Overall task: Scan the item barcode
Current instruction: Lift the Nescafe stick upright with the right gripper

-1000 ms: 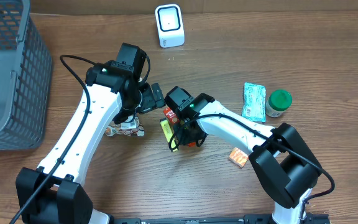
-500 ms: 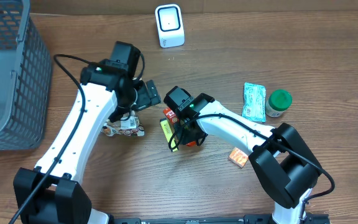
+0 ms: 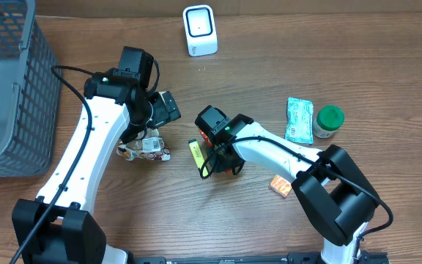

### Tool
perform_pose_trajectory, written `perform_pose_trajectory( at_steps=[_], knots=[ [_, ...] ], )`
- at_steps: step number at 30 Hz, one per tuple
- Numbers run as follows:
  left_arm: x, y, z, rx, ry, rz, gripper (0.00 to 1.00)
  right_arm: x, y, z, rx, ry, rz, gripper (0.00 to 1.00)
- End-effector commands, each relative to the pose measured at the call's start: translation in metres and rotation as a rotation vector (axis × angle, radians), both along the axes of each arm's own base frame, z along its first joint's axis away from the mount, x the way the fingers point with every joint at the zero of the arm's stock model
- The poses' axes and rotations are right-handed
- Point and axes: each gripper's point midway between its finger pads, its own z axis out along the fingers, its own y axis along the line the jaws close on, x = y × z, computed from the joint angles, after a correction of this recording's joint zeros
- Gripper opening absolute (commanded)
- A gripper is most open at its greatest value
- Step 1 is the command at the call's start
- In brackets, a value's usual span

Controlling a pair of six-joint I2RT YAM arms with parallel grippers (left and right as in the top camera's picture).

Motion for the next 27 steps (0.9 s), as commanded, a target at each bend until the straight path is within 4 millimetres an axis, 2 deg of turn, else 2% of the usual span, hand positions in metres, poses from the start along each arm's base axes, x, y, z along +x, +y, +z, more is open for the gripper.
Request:
perform_pose_trajectory(
  at_steps=[1,5,10,11,12,14,18,20,24,27],
  knots=[
    [0.003,0.001,0.000,0.000,-0.002,0.015,1.00,0.001,0.000,0.007,0.003,-0.024,0.001,0.11],
    [0.003,0.002,0.000,0.000,-0.002,0.016,1.00,0.001,0.000,0.007,0.004,-0.024,0.001,0.12],
    [0.002,0.002,-0.001,0.001,0.002,0.015,1.00,0.000,-0.001,0.007,0.001,-0.021,0.001,0.37],
    [0.002,0.002,-0.001,0.001,0.002,0.014,1.00,0.000,-0.001,0.006,-0.001,-0.019,0.001,0.38],
    [0.002,0.002,-0.001,0.001,0.002,0.014,1.00,-0.001,-0.001,0.006,-0.002,-0.018,0.001,0.36],
    [0.002,0.002,-0.001,0.001,0.002,0.015,1.00,-0.001,-0.002,0.006,-0.004,-0.015,0.001,0.06],
    [0.002,0.000,-0.001,-0.007,0.003,0.002,1.00,-0.003,0.002,0.008,0.019,-0.003,0.003,0.04],
    [0.001,-0.004,0.000,-0.031,0.006,-0.018,1.00,-0.001,0.006,0.019,0.061,0.006,-0.002,0.04],
    [-0.002,-0.021,0.003,-0.117,0.012,-0.089,1.00,0.008,0.015,0.060,0.180,-0.048,-0.004,0.04],
    [-0.005,-0.031,0.006,-0.177,0.018,-0.127,1.00,0.002,0.031,0.093,0.315,-0.066,0.060,0.04]
  ],
)
